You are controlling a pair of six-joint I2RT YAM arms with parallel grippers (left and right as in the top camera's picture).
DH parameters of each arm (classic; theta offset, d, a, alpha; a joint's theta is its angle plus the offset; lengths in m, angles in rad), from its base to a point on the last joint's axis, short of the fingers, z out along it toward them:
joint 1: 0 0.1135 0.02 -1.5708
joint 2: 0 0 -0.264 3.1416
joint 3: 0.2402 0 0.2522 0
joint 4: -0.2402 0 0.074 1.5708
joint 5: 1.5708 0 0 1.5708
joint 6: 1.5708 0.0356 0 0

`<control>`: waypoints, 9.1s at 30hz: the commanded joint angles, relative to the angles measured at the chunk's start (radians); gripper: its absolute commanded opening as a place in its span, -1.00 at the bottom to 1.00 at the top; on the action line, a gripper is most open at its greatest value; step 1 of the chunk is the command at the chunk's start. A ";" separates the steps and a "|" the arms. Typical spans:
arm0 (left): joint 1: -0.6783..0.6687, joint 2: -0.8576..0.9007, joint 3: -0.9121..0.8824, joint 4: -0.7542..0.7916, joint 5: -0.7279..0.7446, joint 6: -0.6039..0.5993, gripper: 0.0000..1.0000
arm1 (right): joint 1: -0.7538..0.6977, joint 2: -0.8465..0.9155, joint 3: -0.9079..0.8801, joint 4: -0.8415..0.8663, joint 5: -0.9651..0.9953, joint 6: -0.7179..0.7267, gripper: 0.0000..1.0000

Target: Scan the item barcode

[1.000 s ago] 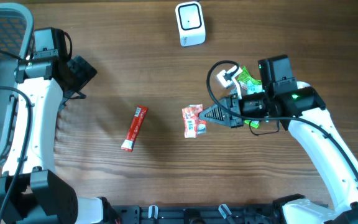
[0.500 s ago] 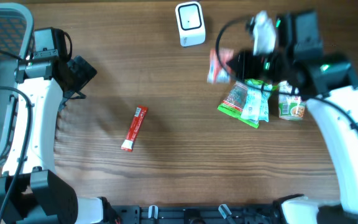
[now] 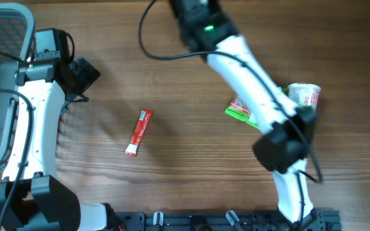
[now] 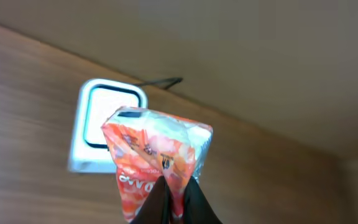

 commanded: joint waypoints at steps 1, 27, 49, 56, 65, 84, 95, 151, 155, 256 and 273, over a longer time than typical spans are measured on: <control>0.005 0.000 0.014 0.000 -0.010 0.015 1.00 | 0.011 0.126 0.016 0.070 0.224 -0.199 -0.91; 0.005 0.000 0.014 -0.001 -0.010 0.015 1.00 | -0.183 -0.260 -0.071 -0.822 -0.671 0.231 -0.91; 0.005 0.000 0.014 0.000 -0.010 0.015 1.00 | -0.246 -0.334 -0.538 -0.557 -0.705 0.329 0.54; 0.005 0.000 0.014 0.000 -0.010 0.015 1.00 | -0.040 -0.417 -0.555 -0.176 -1.123 0.596 0.64; 0.005 0.000 0.014 -0.001 -0.010 0.015 1.00 | 0.329 -0.274 -0.587 0.087 -0.776 0.846 0.96; 0.005 0.000 0.014 0.000 -0.010 0.015 1.00 | 0.410 0.005 -0.591 0.056 -0.608 0.894 0.19; 0.005 0.000 0.014 0.000 -0.010 0.015 1.00 | 0.400 0.006 -0.602 0.148 -0.764 0.879 0.18; 0.005 0.000 0.014 -0.001 -0.010 0.015 1.00 | 0.134 -0.333 -0.957 0.012 -1.037 0.410 -0.21; 0.005 0.000 0.014 0.000 -0.010 0.015 1.00 | 0.190 -0.333 -1.037 0.098 -1.003 0.540 -0.38; 0.005 0.000 0.014 -0.001 -0.010 0.015 1.00 | -0.185 -0.359 0.106 -0.743 -0.678 0.135 -0.92; 0.005 0.000 0.014 0.000 -0.010 0.015 1.00 | 0.013 0.301 0.103 0.009 0.518 -0.351 -0.91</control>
